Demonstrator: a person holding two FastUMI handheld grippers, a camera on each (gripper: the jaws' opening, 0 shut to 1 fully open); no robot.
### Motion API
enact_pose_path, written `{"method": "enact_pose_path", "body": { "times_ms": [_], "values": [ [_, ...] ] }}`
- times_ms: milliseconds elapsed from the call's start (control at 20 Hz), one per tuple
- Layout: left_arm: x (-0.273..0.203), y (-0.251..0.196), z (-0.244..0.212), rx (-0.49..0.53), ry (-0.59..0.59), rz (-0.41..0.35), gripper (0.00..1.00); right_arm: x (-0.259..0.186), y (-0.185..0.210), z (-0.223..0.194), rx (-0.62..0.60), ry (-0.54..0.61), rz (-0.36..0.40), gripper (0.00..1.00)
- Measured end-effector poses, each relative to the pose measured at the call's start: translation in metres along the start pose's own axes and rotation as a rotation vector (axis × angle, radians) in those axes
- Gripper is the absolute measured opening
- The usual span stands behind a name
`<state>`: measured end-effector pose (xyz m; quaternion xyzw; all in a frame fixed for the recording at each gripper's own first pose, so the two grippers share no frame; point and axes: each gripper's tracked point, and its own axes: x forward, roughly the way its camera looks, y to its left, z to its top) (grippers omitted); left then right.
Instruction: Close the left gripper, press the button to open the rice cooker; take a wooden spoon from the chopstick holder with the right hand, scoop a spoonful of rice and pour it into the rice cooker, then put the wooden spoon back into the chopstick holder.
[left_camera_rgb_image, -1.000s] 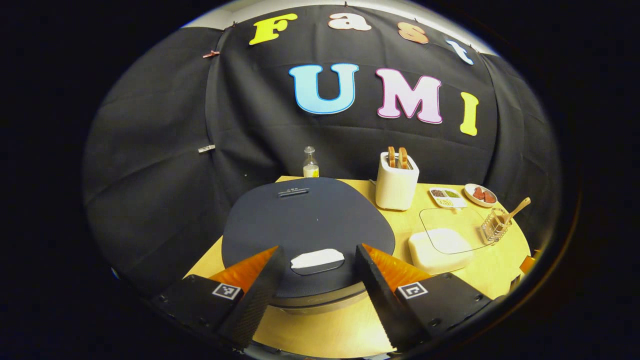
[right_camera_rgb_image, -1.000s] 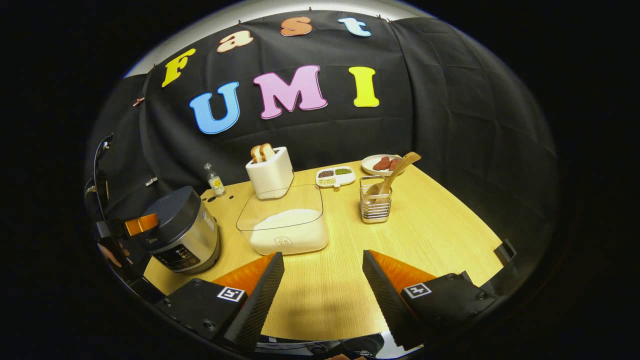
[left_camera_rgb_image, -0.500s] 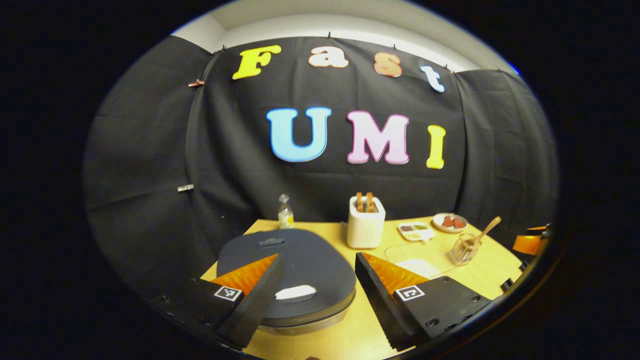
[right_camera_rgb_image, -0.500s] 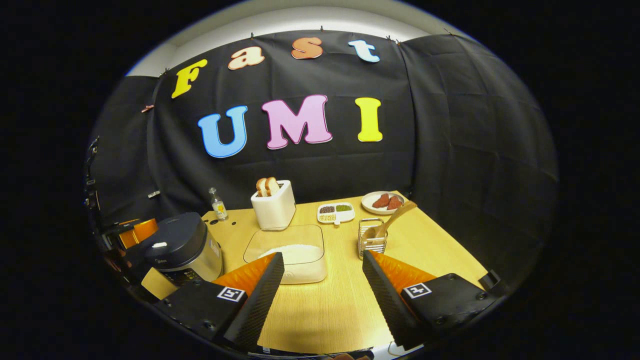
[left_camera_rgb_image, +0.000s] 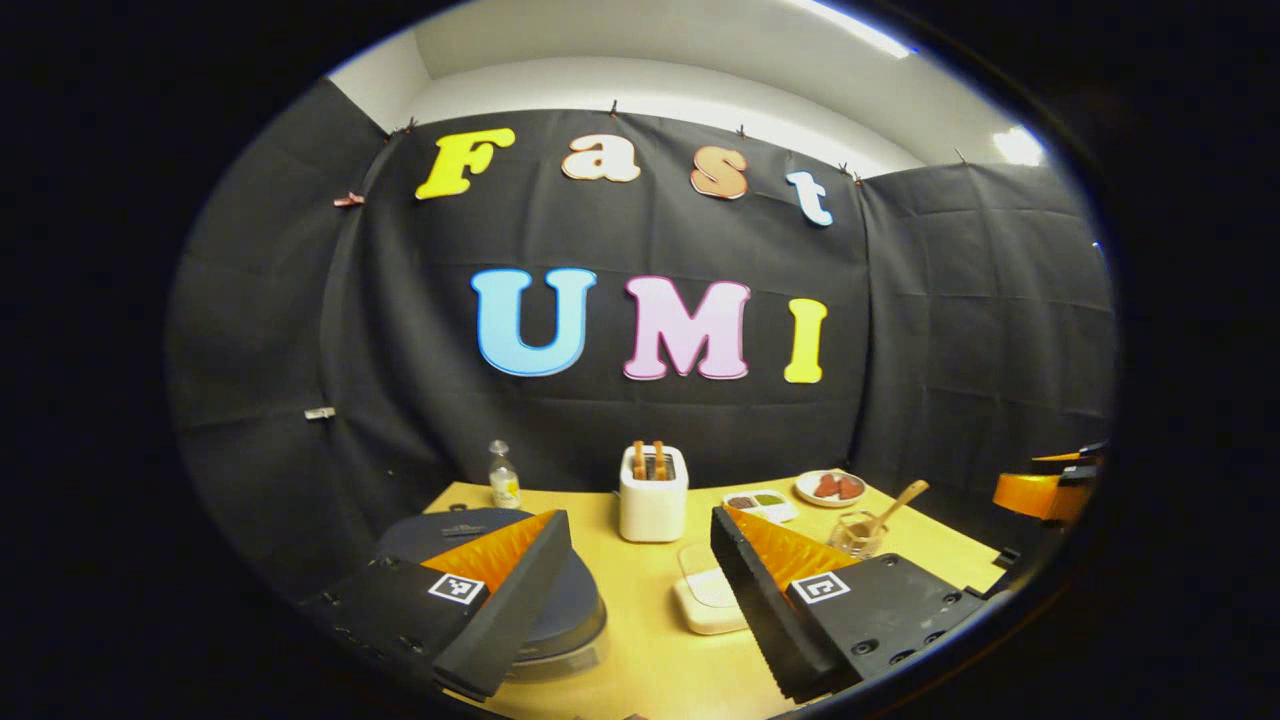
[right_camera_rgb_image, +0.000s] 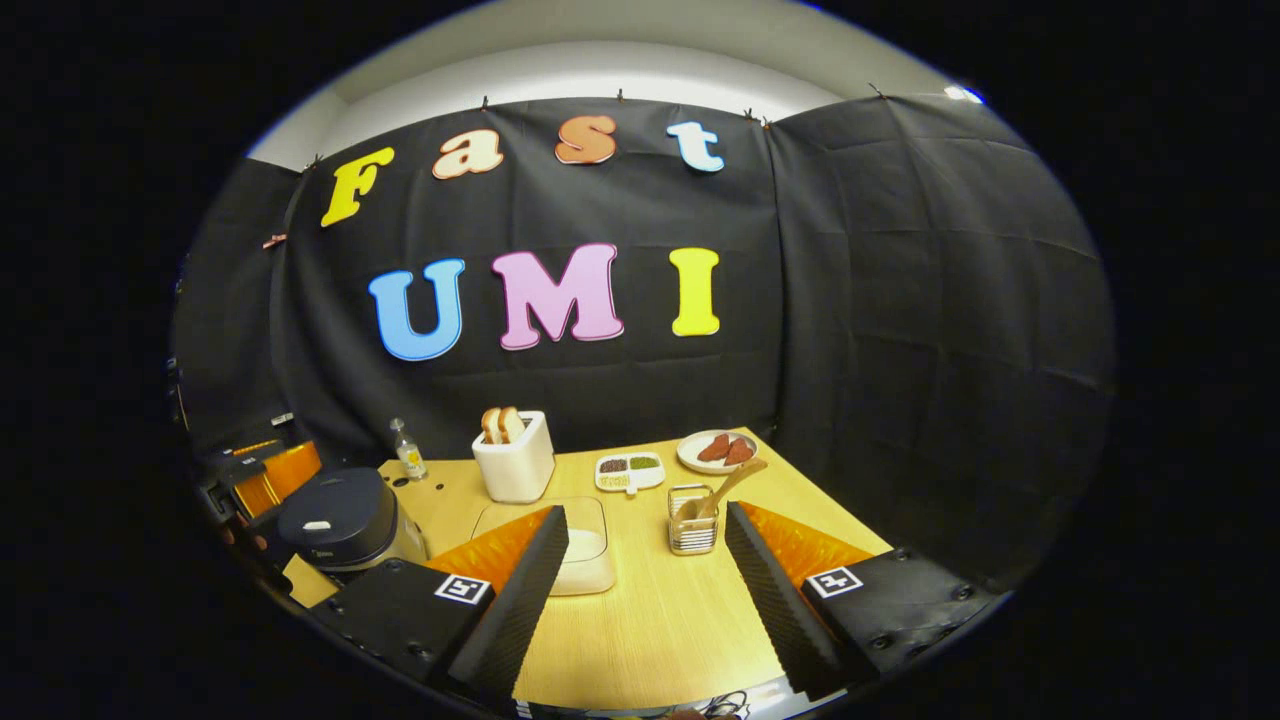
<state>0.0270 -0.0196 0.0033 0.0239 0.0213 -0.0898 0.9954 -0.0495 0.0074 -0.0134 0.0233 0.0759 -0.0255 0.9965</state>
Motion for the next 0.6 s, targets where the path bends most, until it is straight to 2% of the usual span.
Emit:
{"method": "enact_pose_path", "body": {
  "times_ms": [200,600],
  "values": [
    [-0.002,-0.014,-0.012,-0.021,0.066,-0.021,0.96,0.006,-0.005,0.001,-0.029,-0.041,-0.025,0.99],
    [0.008,-0.015,-0.008,-0.003,0.058,-0.007,0.96,0.021,0.004,0.006,-0.043,-0.079,-0.009,0.99]
  ]
}}
